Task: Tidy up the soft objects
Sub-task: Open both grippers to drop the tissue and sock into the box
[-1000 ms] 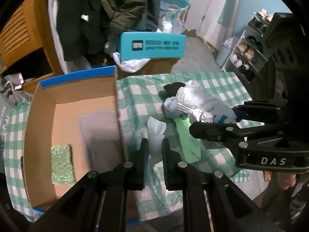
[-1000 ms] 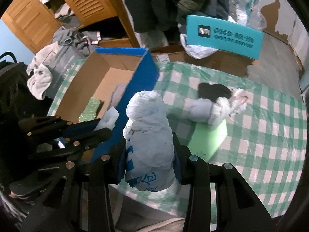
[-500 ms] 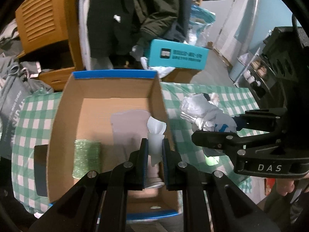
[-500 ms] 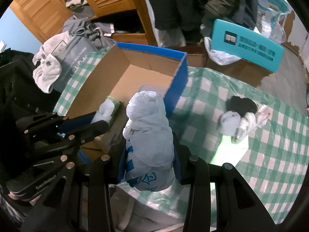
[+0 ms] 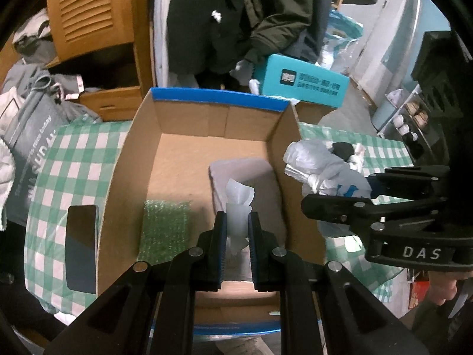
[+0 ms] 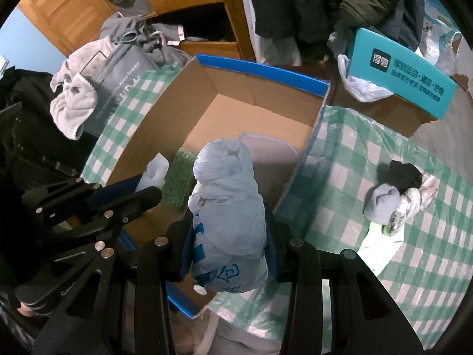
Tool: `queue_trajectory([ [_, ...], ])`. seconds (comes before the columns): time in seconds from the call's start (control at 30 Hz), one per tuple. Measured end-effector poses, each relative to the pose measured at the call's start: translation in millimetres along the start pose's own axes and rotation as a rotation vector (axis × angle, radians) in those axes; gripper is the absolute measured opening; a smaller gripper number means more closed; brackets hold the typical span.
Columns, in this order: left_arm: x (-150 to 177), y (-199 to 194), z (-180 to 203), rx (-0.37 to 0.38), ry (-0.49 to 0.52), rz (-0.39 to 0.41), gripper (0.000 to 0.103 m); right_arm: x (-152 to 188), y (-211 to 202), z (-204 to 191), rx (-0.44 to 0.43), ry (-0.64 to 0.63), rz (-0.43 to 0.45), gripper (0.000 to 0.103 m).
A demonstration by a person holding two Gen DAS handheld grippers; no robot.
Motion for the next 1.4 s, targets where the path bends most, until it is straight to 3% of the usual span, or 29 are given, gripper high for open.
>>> queue_trajectory([
  [0.2,3,6,-12,-0.007,-0.046,-0.016,0.016,-5,8,-3,-0.014,0.003,-0.010,0.043],
  [0.3,4,7,-16,-0.018,-0.055,-0.018,0.025,-8,8,-4,-0.014,0.007,0.001,0.045],
  [0.4,4,6,-18,-0.043,-0.058,-0.013,0.036,-11,6,-3,-0.014,0.021,0.014,0.058],
  [0.47,4,5,-19,-0.049,-0.058,-0.009,0.037,-12,5,-2,-0.014,0.029,0.025,0.065],
  [0.8,0,5,-13,-0.028,-0.062,-0.001,0.046,-12,-4,14,-0.004,0.058,0.033,0.066],
  [1.4,-16,7,34,0.018,0.010,0.016,0.050,5,-29,74,0.031,0.169,0.068,0.067],
])
Point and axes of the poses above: each gripper's, at about its wrist camera, not at the fingertips, and y roughly the way its jaws point, z to its right, x to its underside, the point moved 2 cm from there along y, roughly the way its jaws point, and after that the axes turned 10 degrees about y, right-handed, at the moved point
